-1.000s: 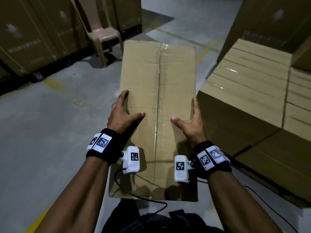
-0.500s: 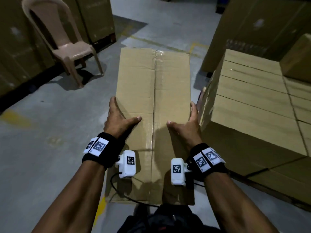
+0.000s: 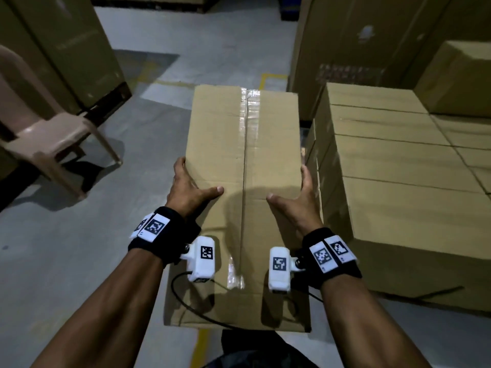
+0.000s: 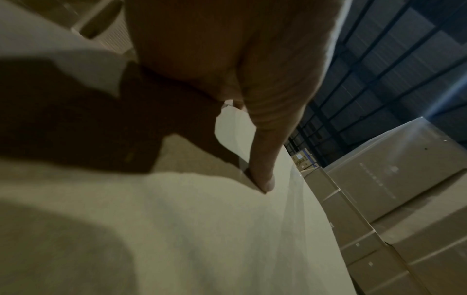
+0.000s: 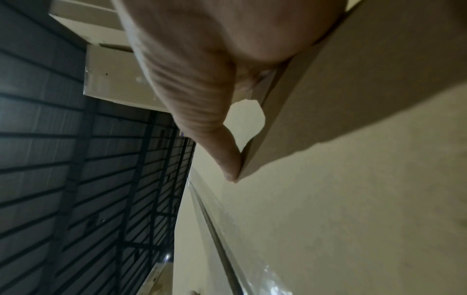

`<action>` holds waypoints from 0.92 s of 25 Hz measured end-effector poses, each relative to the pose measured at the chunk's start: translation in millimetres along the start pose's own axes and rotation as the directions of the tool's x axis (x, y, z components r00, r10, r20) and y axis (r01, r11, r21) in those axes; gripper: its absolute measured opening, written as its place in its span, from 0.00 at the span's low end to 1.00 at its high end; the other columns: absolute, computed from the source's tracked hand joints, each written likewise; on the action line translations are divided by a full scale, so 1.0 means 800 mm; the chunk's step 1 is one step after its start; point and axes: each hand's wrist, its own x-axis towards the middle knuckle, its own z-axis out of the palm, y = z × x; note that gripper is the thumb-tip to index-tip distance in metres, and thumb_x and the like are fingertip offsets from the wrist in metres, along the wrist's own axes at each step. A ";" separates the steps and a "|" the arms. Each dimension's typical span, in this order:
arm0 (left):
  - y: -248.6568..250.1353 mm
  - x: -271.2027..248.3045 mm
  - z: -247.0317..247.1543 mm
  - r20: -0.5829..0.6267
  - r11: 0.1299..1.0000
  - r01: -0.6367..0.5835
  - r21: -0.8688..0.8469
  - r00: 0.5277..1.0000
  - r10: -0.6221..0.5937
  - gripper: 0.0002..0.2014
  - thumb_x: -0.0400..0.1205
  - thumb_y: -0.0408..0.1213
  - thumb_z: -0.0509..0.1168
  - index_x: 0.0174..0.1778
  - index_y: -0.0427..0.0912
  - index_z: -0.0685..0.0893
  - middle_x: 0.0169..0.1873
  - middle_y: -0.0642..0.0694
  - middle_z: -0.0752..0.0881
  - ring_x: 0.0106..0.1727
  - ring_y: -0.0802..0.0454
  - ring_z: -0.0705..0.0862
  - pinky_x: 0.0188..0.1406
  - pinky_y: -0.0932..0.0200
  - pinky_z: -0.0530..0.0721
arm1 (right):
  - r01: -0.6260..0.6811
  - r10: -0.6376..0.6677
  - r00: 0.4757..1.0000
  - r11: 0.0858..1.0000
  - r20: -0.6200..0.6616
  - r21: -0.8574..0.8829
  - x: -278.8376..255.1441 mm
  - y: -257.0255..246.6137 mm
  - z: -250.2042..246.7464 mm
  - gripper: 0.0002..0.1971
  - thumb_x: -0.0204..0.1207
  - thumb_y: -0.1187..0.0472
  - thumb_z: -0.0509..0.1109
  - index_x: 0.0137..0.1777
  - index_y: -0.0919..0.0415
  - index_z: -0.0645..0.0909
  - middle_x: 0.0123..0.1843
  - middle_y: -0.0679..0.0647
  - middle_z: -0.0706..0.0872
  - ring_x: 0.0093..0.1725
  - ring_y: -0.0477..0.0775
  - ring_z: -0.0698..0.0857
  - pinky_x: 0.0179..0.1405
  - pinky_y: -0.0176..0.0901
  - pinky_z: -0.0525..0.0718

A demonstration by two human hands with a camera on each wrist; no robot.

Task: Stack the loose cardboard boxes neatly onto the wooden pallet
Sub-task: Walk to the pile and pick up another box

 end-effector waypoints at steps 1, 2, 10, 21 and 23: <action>0.010 0.039 0.002 0.018 1.000 -0.005 0.017 1.000 0.005 0.58 0.49 0.59 0.81 0.74 0.64 0.57 0.67 0.49 0.78 0.66 0.42 0.79 0.69 0.37 0.80 | -0.013 0.013 1.000 0.999 -0.008 0.034 0.032 -0.008 0.012 0.58 0.56 0.51 0.86 0.80 0.24 0.54 0.84 0.50 0.69 0.80 0.59 0.71 0.77 0.69 0.74; 0.020 0.070 0.003 0.036 1.000 -0.008 0.027 0.999 0.007 0.59 0.48 0.60 0.80 0.75 0.62 0.57 0.68 0.49 0.77 0.67 0.41 0.79 0.70 0.37 0.79 | -0.032 0.033 0.999 0.998 -0.012 0.052 0.056 -0.015 0.022 0.58 0.53 0.49 0.86 0.79 0.22 0.54 0.84 0.50 0.69 0.80 0.60 0.71 0.76 0.70 0.74; 0.113 0.313 0.036 0.215 0.995 -0.094 0.037 0.973 0.084 0.56 0.60 0.47 0.84 0.80 0.53 0.56 0.62 0.48 0.75 0.65 0.42 0.78 0.68 0.43 0.80 | -0.019 0.046 0.977 0.991 -0.210 0.131 0.244 -0.094 0.059 0.60 0.59 0.61 0.88 0.85 0.34 0.55 0.79 0.49 0.71 0.75 0.57 0.73 0.74 0.67 0.78; 0.225 0.621 0.194 0.616 0.965 -0.250 -0.080 0.749 0.245 0.56 0.63 0.38 0.86 0.80 0.47 0.56 0.65 0.45 0.79 0.66 0.42 0.80 0.65 0.40 0.83 | 0.057 0.167 0.776 0.942 -0.609 0.331 0.452 -0.163 0.068 0.57 0.58 0.68 0.85 0.78 0.25 0.61 0.81 0.51 0.72 0.76 0.61 0.76 0.72 0.66 0.79; 0.251 0.647 0.229 0.667 0.960 -0.259 -0.109 0.697 0.263 0.55 0.63 0.36 0.87 0.79 0.47 0.58 0.64 0.45 0.80 0.65 0.41 0.82 0.62 0.38 0.85 | 0.113 0.173 0.731 0.924 -0.661 0.367 0.464 -0.175 0.057 0.57 0.61 0.70 0.85 0.81 0.29 0.60 0.81 0.54 0.73 0.73 0.61 0.79 0.68 0.63 0.84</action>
